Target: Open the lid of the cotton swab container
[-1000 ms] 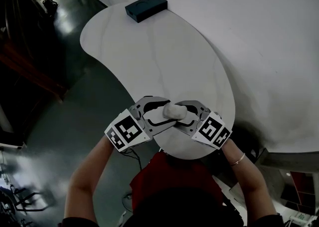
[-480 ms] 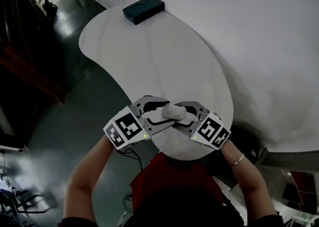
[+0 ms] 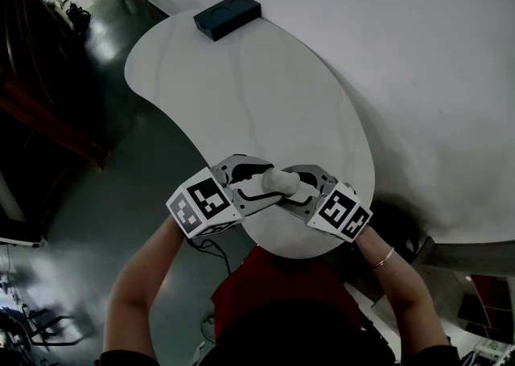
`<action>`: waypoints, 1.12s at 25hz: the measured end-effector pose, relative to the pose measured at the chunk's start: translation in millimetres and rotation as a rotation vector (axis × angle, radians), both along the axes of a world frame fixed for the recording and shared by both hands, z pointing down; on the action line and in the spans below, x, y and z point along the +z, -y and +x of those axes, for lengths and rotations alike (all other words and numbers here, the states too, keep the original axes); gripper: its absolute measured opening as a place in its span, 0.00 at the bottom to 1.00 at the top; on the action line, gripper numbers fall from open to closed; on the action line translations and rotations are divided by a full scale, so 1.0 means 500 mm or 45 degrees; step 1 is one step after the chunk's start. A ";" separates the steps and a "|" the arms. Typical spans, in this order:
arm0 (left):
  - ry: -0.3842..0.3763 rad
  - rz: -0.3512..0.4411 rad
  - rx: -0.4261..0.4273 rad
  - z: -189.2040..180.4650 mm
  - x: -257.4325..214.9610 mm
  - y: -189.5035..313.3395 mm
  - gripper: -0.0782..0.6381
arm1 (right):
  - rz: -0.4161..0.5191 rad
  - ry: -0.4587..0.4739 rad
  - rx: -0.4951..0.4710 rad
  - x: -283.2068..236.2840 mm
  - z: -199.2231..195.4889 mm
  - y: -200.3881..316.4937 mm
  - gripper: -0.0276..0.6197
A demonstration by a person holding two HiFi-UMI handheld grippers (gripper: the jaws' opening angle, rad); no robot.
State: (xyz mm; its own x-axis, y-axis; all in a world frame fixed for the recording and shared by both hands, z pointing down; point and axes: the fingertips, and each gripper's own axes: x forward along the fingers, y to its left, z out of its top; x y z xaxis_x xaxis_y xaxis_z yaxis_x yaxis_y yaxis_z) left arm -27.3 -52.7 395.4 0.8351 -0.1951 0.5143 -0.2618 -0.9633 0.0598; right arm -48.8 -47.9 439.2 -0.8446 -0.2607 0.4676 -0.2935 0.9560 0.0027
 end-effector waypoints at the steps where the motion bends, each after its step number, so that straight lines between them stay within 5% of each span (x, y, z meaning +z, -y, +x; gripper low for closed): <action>1: -0.001 -0.005 0.000 0.001 0.000 0.001 0.46 | 0.000 0.002 -0.001 0.000 0.001 0.001 0.40; 23: 0.054 -0.121 0.030 0.005 0.010 0.006 0.46 | 0.025 -0.013 -0.030 0.007 0.007 0.003 0.40; 28: -0.039 -0.232 0.009 0.013 -0.010 0.014 0.45 | 0.100 -0.051 -0.026 0.008 0.005 0.010 0.39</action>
State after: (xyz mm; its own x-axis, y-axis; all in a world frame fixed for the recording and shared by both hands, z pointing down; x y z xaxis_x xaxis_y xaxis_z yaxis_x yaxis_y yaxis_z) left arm -20.8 -59.7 390.6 0.8520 -0.0951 0.5149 -0.2506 -0.9375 0.2416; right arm -46.3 -52.7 443.0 -0.8310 -0.2810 0.4800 -0.2722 0.9581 0.0895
